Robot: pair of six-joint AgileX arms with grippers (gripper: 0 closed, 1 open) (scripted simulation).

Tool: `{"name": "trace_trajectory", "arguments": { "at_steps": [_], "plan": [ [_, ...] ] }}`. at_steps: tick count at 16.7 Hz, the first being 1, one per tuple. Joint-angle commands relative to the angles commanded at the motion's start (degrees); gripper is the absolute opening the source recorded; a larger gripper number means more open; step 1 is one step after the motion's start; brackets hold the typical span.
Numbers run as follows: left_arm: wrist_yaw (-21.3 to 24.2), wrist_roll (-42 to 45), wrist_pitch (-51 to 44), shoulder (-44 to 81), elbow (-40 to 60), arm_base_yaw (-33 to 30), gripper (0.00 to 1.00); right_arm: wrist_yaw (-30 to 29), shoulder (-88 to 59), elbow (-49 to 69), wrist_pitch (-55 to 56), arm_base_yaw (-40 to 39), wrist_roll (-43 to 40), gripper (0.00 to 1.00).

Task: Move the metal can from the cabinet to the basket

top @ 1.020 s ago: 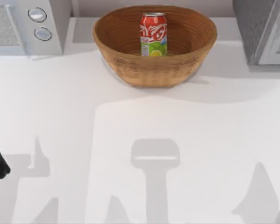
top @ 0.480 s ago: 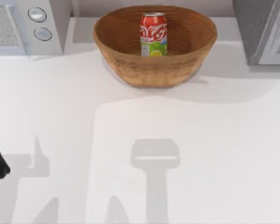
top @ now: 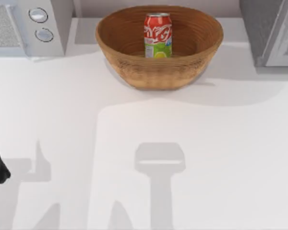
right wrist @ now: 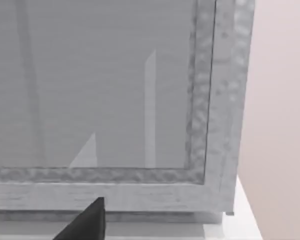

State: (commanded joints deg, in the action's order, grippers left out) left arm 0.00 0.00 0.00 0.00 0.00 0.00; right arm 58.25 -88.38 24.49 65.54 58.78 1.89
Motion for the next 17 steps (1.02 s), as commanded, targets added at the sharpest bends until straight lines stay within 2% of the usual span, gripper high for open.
{"name": "trace_trajectory", "arguments": {
  "at_steps": [5,14,17],
  "plan": [
    [0.0,0.0,0.0,0.0,0.0,0.0,1.00,1.2,1.2,16.1,-17.5,1.1,-0.1,1.00],
    [0.0,0.0,0.0,0.0,0.0,0.0,1.00,1.7,7.0,56.1,-65.5,1.8,0.0,1.00],
    [0.0,0.0,0.0,0.0,0.0,0.0,1.00,1.4,9.4,66.8,-78.1,1.4,0.0,1.00]
  ]
}}
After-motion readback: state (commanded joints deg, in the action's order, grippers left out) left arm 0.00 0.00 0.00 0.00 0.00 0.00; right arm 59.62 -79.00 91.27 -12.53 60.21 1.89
